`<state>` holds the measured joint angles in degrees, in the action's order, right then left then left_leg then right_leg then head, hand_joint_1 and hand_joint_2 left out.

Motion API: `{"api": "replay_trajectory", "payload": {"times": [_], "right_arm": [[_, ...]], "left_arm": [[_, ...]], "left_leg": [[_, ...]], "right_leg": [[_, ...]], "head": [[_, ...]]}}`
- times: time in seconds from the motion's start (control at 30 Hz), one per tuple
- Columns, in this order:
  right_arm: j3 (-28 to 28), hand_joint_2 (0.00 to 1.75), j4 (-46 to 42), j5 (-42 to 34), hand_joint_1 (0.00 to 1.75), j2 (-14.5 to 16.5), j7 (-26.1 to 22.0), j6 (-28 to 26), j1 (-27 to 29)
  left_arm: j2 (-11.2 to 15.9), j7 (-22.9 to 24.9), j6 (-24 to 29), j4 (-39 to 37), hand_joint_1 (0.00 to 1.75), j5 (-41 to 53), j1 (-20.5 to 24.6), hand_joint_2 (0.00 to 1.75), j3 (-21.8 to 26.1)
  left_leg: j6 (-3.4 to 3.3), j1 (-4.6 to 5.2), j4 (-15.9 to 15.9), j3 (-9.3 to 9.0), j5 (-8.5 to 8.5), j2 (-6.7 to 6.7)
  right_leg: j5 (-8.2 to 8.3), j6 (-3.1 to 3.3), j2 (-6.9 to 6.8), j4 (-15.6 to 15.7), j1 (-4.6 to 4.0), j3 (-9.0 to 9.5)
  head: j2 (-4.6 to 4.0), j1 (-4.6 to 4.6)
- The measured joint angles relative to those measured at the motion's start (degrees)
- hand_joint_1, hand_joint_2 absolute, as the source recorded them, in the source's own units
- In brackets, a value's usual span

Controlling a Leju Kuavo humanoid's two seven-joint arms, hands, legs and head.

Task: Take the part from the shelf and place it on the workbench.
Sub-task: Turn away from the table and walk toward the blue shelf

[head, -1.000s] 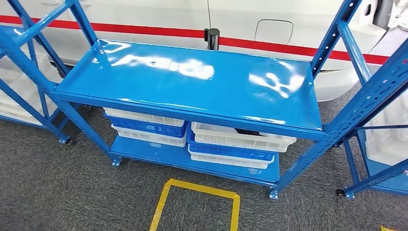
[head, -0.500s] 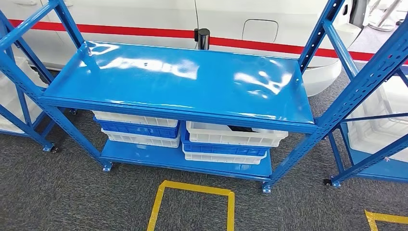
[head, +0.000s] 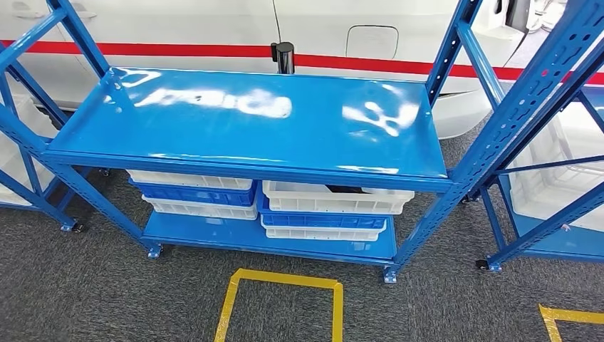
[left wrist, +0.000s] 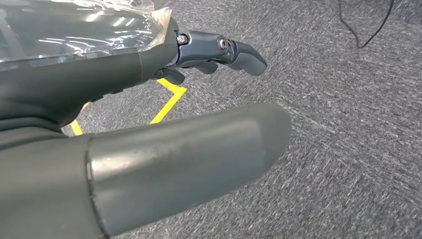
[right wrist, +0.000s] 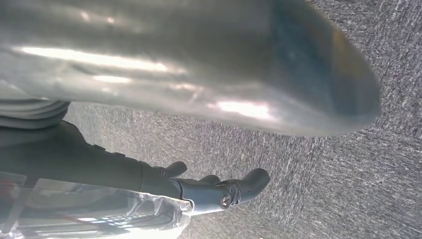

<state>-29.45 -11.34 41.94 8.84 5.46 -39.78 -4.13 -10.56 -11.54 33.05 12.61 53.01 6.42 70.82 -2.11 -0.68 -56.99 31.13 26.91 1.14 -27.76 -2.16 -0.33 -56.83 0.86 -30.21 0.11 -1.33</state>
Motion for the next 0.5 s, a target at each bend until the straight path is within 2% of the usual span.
{"api": "replay_trajectory", "payload": {"times": [0.2, 0.5], "right_arm": [[0.01, 0.0, 0.0, 0.71, 0.0, -0.03, 0.51, 0.0, 0.0], [0.11, 0.0, 0.0, 2.18, 0.0, -0.03, 0.53, 0.0, -0.08]], "left_arm": [[-0.03, 0.02, 0.0, 0.0, 0.0, -0.03, 0.0, 0.0, 0.0], [-0.08, 0.13, 0.02, 0.0, 0.0, -0.79, 0.01, 0.0, 0.05]], "left_leg": [[1.2, -0.13, 0.13, 0.02, -0.06, 0.0], [1.39, 0.39, 0.11, 0.03, -0.03, 0.01]], "right_leg": [[-0.01, 0.08, 0.0, -0.05, -0.34, -0.19], [0.0, 0.07, -0.01, -0.05, -0.15, -0.23]], "head": [[0.0, 0.0], [0.0, 0.0]]}}
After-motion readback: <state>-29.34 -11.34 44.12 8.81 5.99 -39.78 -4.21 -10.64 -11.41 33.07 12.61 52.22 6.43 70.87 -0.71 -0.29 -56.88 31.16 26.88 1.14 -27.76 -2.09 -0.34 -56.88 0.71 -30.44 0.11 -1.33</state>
